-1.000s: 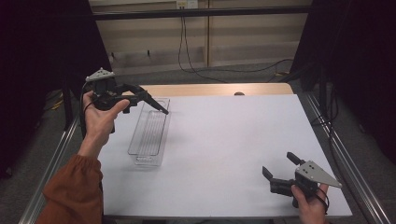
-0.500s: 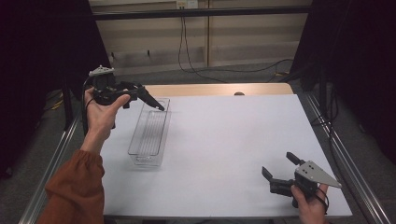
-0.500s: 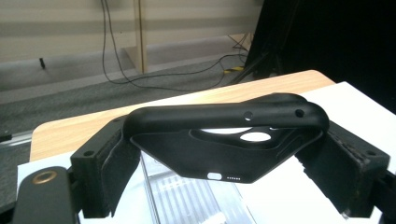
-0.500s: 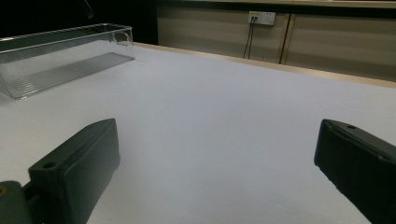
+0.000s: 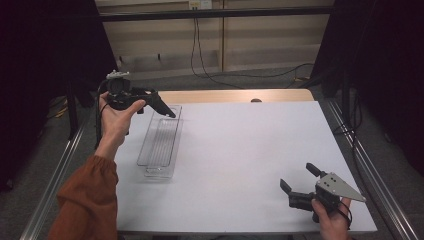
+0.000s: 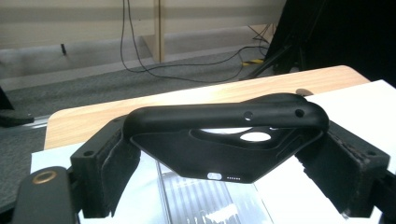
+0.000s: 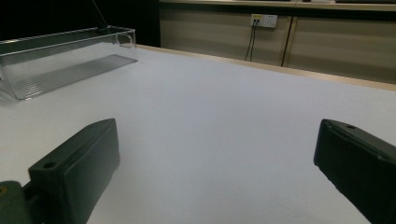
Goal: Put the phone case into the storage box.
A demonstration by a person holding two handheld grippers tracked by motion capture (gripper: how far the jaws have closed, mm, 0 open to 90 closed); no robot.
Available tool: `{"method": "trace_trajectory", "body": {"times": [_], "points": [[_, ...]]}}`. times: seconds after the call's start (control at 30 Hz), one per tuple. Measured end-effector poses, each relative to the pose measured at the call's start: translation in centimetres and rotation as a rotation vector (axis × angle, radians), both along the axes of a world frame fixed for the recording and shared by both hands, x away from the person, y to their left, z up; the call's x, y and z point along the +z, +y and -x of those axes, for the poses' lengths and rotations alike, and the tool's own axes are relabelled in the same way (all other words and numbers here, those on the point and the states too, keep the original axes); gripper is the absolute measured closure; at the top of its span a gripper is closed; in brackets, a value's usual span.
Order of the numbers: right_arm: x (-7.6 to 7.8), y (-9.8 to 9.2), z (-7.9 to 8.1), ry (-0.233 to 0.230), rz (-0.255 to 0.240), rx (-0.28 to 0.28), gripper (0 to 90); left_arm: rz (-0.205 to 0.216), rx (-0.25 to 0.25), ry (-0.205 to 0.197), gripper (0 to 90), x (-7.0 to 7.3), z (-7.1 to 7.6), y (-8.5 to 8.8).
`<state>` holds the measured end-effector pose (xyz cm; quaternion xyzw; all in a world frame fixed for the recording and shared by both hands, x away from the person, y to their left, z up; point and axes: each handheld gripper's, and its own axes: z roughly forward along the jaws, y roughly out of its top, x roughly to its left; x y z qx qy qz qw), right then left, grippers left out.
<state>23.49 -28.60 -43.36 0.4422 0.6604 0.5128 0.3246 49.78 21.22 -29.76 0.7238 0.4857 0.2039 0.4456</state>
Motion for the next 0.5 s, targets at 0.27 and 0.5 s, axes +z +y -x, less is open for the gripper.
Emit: {"method": "trace_trajectory", "body": {"times": [0.27,0.5], "points": [[-0.1,0.0,0.0,0.004,0.001,0.001,0.1,-0.017,0.024,0.020,14.9,-0.8,-0.8,-0.5],[-0.1,0.0,0.0,0.009,0.005,0.006,0.2,-0.029,0.055,0.037,14.9,-1.7,-1.6,-1.2]]}}
